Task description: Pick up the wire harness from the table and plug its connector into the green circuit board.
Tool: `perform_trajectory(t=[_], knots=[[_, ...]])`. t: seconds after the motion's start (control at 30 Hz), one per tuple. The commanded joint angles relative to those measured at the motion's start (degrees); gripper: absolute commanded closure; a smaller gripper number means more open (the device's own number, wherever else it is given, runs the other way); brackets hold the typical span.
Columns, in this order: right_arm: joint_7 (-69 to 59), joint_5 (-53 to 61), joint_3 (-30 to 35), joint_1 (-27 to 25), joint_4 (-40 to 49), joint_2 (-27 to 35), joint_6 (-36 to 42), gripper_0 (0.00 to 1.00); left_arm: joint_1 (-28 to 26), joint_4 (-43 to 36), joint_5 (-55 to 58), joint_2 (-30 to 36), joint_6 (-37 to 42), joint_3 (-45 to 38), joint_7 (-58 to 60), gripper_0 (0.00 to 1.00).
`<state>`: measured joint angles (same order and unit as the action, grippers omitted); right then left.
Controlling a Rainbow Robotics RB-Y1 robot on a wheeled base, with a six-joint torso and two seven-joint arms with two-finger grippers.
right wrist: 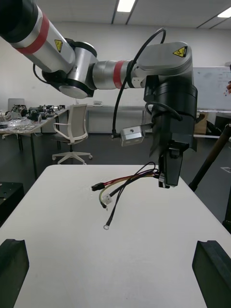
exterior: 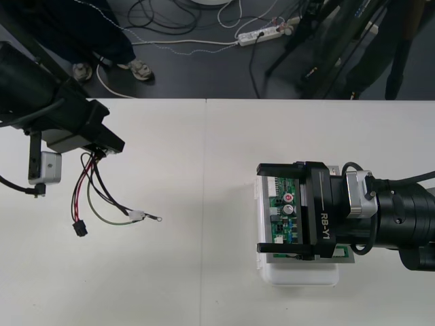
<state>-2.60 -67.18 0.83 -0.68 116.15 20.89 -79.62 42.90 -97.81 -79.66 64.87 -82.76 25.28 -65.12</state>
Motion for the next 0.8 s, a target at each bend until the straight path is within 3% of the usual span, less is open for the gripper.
perform_trajectory(t=[0.03, 0.47, 0.8], knots=[[0.3, 0.9, 1.4, -0.6, 1.7, 0.6, -0.5, 0.0, -6.5, -2.4, -0.3, -4.4, -7.2, -10.3, -5.5, 1.0], [-0.6, 0.9, 1.3, -0.6, 1.7, 0.6, -0.5, 0.0, -17.2, -2.5, -1.1, -13.7, -7.2, -25.6, -4.6, 1.0], [-0.6, 0.9, 1.3, -0.6, 1.7, 0.6, -0.5, 0.0, -21.9, -2.5, -1.7, -22.3, -7.2, -34.2, -3.1, 1.0]])
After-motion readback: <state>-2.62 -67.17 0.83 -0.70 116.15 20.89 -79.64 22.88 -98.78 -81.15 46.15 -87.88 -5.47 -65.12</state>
